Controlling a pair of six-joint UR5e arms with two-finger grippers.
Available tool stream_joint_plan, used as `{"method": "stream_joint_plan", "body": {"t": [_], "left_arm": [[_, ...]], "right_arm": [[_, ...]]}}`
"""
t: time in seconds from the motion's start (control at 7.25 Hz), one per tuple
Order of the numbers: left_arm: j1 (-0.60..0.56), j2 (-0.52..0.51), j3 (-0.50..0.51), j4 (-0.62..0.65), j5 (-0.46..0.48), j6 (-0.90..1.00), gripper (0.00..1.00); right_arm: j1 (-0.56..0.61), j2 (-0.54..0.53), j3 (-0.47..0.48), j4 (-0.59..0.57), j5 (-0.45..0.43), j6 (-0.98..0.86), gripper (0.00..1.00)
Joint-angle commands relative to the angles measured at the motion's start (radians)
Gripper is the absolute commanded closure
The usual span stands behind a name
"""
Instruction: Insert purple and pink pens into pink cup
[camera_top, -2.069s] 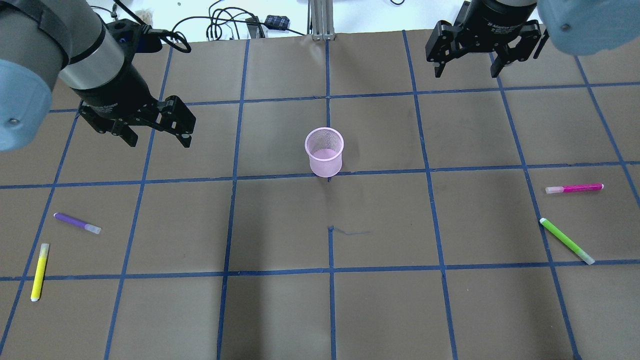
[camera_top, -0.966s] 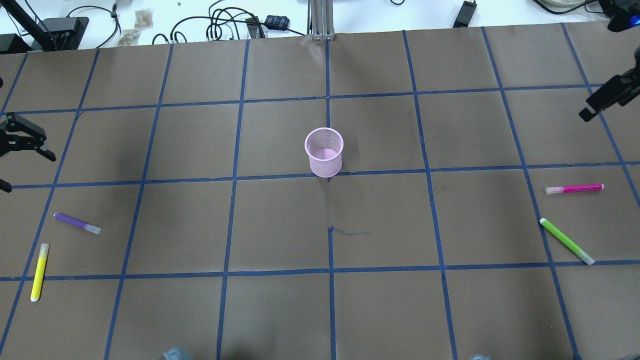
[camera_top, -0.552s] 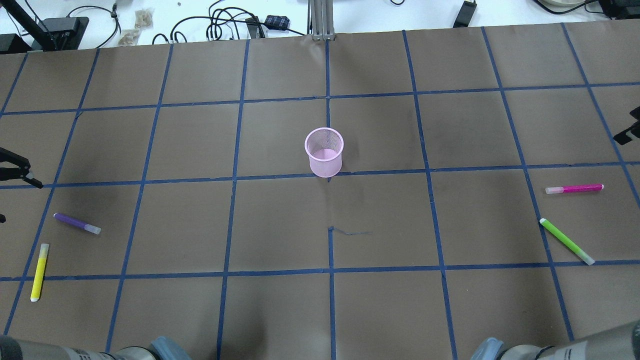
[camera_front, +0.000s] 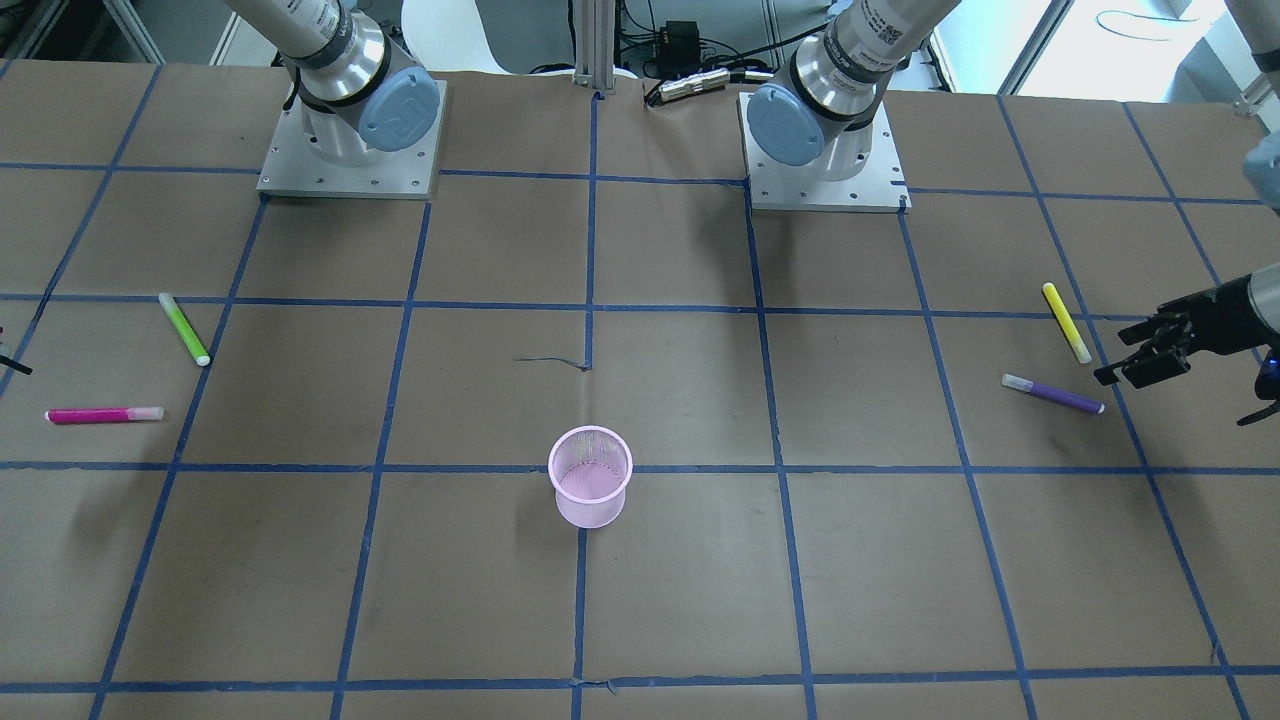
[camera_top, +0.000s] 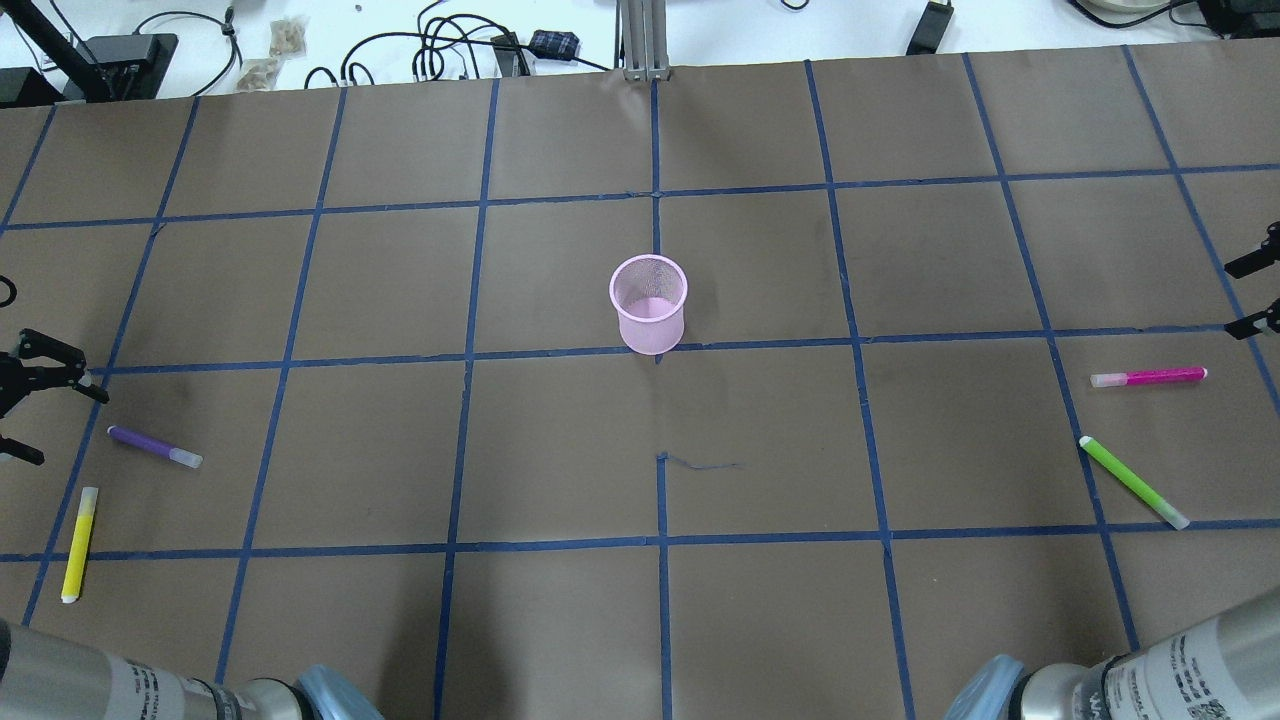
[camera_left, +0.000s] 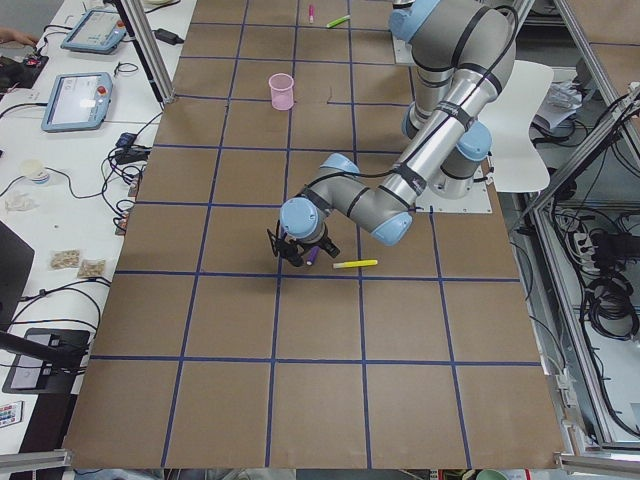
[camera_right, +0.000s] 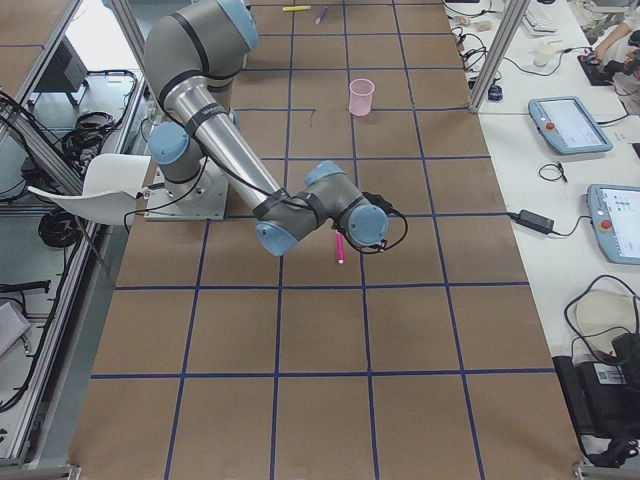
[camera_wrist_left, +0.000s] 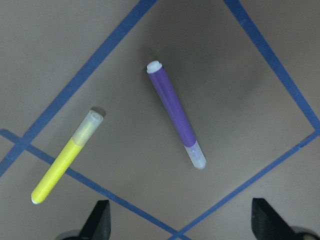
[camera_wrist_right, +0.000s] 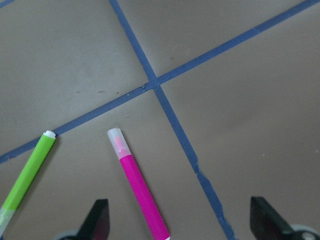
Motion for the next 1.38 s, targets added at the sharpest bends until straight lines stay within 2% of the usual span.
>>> {"method": "stream_joint_plan", "body": {"t": [0.0, 0.14, 0.28, 0.41, 0.55, 0.69, 1.1, 1.24], "left_arm": [[-0.001, -0.057, 0.006, 0.068, -0.005, -0.016, 0.00], [-0.003, -0.068, 0.012, 0.101, -0.007, -0.129, 0.00], [-0.004, -0.078, 0.008, 0.101, -0.010, -0.165, 0.00], [-0.004, -0.097, 0.009, 0.103, -0.011, -0.173, 0.00], [-0.004, -0.108, 0.009, 0.103, -0.060, -0.205, 0.00], [-0.004, -0.120, 0.009, 0.103, -0.068, -0.213, 0.00], [-0.003, -0.137, 0.014, 0.104, -0.065, -0.207, 0.00], [-0.003, -0.139, 0.014, 0.104, -0.063, -0.208, 0.00]], "right_arm": [[-0.003, 0.067, 0.000, 0.008, 0.054, -0.317, 0.00], [-0.003, 0.095, 0.000, 0.008, 0.080, -0.390, 0.00], [-0.003, 0.098, 0.002, 0.020, 0.072, -0.438, 0.00], [-0.003, 0.098, 0.021, 0.015, 0.046, -0.568, 0.00], [-0.003, 0.101, 0.050, 0.005, 0.011, -0.663, 0.00], [-0.003, 0.104, 0.063, 0.002, 0.009, -0.667, 0.01], [-0.004, 0.107, 0.074, -0.002, -0.025, -0.609, 0.16], [-0.004, 0.107, 0.074, -0.003, -0.025, -0.609, 0.25]]}}
